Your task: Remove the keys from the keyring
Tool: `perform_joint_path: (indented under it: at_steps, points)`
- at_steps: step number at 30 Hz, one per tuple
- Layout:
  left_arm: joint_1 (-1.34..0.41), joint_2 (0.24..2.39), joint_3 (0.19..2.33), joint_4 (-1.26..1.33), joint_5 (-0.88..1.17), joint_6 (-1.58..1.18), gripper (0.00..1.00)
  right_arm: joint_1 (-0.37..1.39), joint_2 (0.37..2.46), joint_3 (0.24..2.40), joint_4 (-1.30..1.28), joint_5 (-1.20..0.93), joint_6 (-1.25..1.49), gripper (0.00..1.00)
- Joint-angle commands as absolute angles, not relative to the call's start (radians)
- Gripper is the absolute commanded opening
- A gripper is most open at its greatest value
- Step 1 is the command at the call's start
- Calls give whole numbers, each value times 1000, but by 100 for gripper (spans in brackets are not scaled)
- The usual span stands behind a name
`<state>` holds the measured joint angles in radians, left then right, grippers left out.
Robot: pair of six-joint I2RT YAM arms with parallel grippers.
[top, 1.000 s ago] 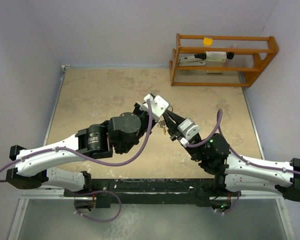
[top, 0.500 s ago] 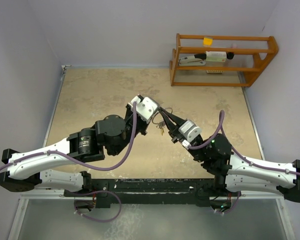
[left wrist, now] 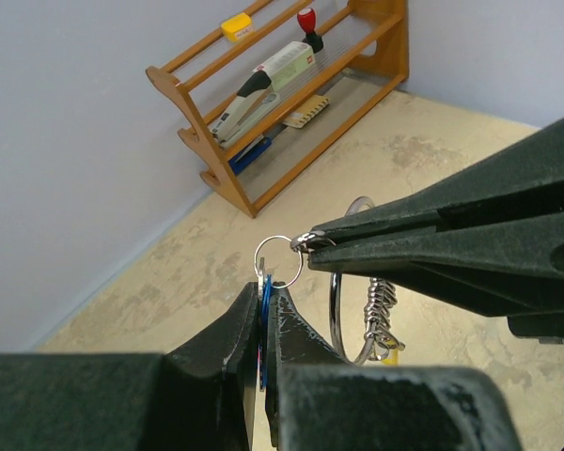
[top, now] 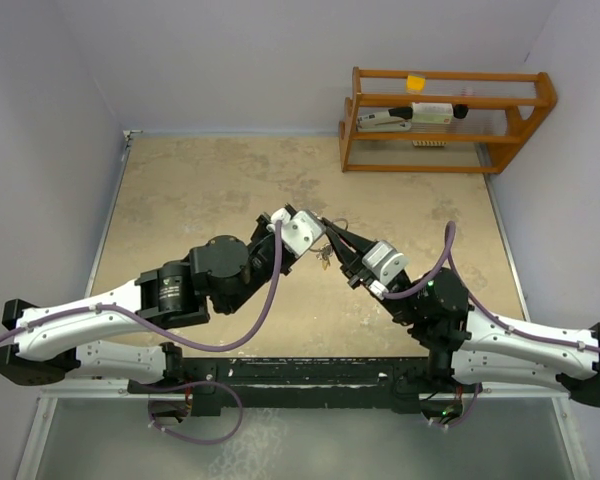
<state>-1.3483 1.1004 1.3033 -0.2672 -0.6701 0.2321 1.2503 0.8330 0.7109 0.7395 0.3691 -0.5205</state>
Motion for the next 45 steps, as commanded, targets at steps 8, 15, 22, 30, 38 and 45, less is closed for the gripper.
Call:
perform_joint_path:
  at_steps: [8,15,22,30,38,45]
  points:
    - [-1325,1046,1246,-204,-683,370,0,1244,753,744,858,372,-479,0]
    - [-1315,1113,1249,-203,-657,385,0,1244,751,748,857,359,-465,0]
    - [-1254,1125,1242,-195,-545,355,0,1244,752,747,868,356,-463,0]
    - [-1230,1122,1220,-243,-461,337,0,1244,761,744,879,361,-458,0]
    - [-1218,1147,1202,-335,-328,305,0,1244,768,736,914,372,-459,0]
    - [-1218,1120,1173,-399,-123,292,0,1244,785,725,955,383,-480,0]
